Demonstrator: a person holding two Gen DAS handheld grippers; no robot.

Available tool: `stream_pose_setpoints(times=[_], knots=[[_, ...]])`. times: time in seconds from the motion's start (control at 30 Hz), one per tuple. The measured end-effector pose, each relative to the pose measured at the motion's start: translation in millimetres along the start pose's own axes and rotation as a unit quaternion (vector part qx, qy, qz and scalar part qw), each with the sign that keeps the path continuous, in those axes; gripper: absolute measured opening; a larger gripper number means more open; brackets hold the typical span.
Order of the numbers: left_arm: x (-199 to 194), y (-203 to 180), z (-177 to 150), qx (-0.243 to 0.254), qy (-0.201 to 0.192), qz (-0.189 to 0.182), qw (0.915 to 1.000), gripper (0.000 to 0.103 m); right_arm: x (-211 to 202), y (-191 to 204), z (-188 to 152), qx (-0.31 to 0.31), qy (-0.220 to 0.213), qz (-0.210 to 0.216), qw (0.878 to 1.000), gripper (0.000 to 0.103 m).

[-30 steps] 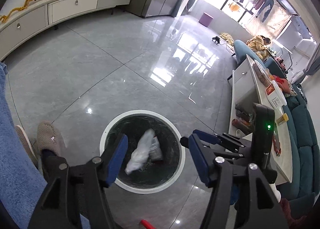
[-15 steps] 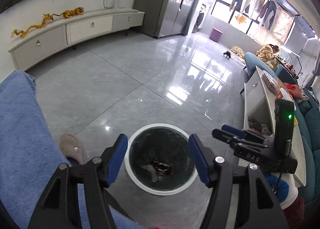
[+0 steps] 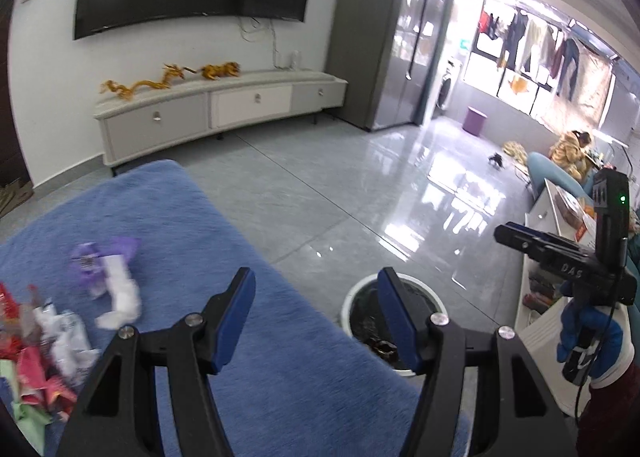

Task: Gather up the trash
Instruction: 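Move both open tools back over the wrapper pile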

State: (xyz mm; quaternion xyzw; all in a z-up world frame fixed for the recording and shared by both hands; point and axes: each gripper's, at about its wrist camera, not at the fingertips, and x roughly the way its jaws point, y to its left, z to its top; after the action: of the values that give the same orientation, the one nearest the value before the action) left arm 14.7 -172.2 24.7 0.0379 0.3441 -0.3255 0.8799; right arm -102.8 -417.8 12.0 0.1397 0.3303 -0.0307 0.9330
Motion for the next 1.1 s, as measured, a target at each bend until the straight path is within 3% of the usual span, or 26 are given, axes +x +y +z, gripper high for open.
stream_pose_setpoints(times=[0.3, 0.63, 0.87, 1.1], knots=[[-87.8, 88.7, -41.9, -0.064, -0.058, 0.076, 0.9934, 0.062, -33.6, 80.1, 18.2, -0.073, -0.021, 0.039, 0.996, 0.045], [-178.8, 185.0, -105.7, -0.125, -0.089, 0.169, 0.9737, 0.061, -52.7, 153.7, 24.5, -0.131, -0.032, 0.079, 0.988, 0.045], [-206.8, 227.8, -123.4, -0.172, -0.084, 0.191, 0.9629, 0.061, -49.4, 201.3, 26.4, -0.168, -0.027, 0.12, 0.978, 0.045], [-192.2, 243.6, -113.1, -0.186, -0.066, 0.181, 0.9636, 0.061, -24.0, 226.4, 27.6, -0.19, -0.005, 0.139, 0.972, 0.045]])
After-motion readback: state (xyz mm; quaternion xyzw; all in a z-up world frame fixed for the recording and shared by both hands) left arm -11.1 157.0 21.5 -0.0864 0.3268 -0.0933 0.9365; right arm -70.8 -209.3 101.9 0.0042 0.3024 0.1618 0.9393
